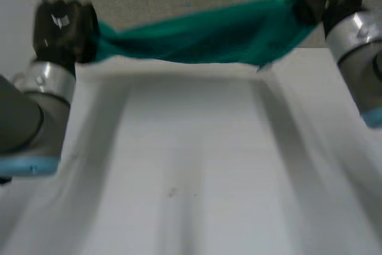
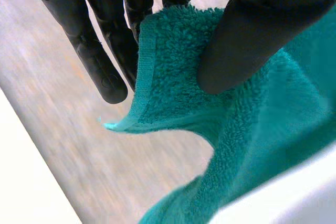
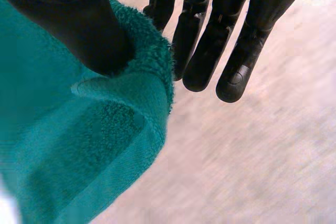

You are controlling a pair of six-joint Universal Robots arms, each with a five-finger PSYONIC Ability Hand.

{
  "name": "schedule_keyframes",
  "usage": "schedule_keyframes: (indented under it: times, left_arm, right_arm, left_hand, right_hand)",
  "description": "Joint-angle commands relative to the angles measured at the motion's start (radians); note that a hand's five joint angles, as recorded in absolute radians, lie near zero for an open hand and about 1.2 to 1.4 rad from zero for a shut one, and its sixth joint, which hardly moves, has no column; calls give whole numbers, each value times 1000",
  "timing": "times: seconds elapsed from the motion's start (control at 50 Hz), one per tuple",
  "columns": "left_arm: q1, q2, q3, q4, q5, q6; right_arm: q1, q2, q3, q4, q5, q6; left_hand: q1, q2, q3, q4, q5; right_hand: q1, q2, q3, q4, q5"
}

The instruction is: Fold the towel.

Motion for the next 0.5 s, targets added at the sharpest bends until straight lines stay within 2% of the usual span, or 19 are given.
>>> schedule_keyframes:
  times: [0.02, 0.1, 0.2, 0.3, 0.34, 0.42, 0.44, 0.5]
  left_arm:
    - [-3, -118, -161, -6, 0, -1]
    - [-20, -190, -187, -26, -2, 5]
    - [-41, -182, -199, -116, 3, 8]
    - [-47, -114, -193, -188, 7, 2]
    - [-44, -101, -193, -195, 9, 0]
    - [-37, -44, -190, -245, 44, 0]
    - [-26, -23, -187, -268, 68, 0]
    - [11, -3, -183, -304, 116, 0]
  right_arm:
    - [-6, 80, 209, 128, -54, -4]
    - [-9, 163, 252, 195, -24, -3]
    - [-31, 94, 312, 217, 47, -11]
    - [-78, 15, 367, 206, 35, -4]
    - [-87, 9, 378, 198, 27, -1]
    - [-123, 3, 437, 142, -8, 2]
    - [-129, 3, 445, 134, -8, 2]
    - [-138, 6, 451, 120, -10, -7]
  left_hand:
    - [293, 197, 202, 191, 258]
    - [293, 197, 202, 191, 258]
    - [293, 197, 202, 191, 258]
    - [-102, -198, -193, -204, -137]
    - [-129, -225, -220, -231, -164]
    - [-486, -582, -577, -589, -521]
    - [-685, -781, -776, -787, -720]
    - [-866, -961, -957, -968, -900]
  right_hand:
    - [413, 216, 216, 203, 240]
    - [413, 216, 216, 203, 240]
    - [413, 216, 216, 203, 240]
    - [413, 216, 216, 203, 240]
    - [413, 216, 216, 203, 240]
    - [413, 216, 216, 203, 240]
    - [413, 216, 216, 203, 240]
    - [413, 216, 216, 203, 240]
